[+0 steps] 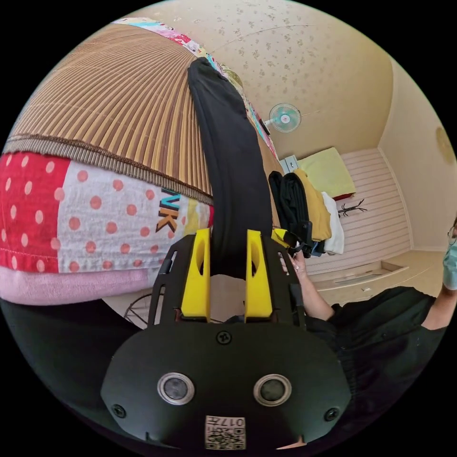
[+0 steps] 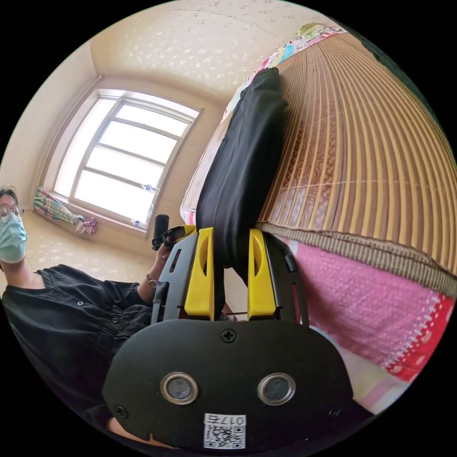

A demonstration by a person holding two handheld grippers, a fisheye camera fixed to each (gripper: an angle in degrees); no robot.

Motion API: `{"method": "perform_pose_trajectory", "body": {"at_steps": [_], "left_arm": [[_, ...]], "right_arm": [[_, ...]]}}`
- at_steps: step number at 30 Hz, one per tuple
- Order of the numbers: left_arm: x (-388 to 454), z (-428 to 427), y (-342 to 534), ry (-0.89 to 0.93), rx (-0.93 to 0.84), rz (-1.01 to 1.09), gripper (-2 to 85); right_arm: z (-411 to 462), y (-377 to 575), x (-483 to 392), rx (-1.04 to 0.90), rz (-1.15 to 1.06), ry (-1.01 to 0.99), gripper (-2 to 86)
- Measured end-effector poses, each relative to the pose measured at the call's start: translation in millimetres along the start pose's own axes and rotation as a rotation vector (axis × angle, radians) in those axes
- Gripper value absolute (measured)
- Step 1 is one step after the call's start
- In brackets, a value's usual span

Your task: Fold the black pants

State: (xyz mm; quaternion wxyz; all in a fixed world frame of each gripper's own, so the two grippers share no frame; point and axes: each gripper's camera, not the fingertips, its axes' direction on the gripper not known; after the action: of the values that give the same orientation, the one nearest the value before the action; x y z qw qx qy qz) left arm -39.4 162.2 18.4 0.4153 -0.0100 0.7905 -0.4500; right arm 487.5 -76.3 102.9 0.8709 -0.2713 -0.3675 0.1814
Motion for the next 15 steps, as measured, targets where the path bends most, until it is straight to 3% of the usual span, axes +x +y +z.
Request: {"method": "perform_pose_trajectory", "body": {"at_steps": [8,12,15], "left_arm": [[1,17,-17,-0.03,-0.086,-0.006,6.4],[4,9,-23,0.068,-0.096,0.009,5.1],[16,-13,-26,0.26,-0.036,0.055,5.1]], "right_arm": [[-4,-1,-16,-0.035,-0.005,0.012,5.8],[-16,-2,-40,-0.018,-0.029,-0.062,3.3],[-41,0,-64,0.077,-0.061,-0.218,2.8]]}}
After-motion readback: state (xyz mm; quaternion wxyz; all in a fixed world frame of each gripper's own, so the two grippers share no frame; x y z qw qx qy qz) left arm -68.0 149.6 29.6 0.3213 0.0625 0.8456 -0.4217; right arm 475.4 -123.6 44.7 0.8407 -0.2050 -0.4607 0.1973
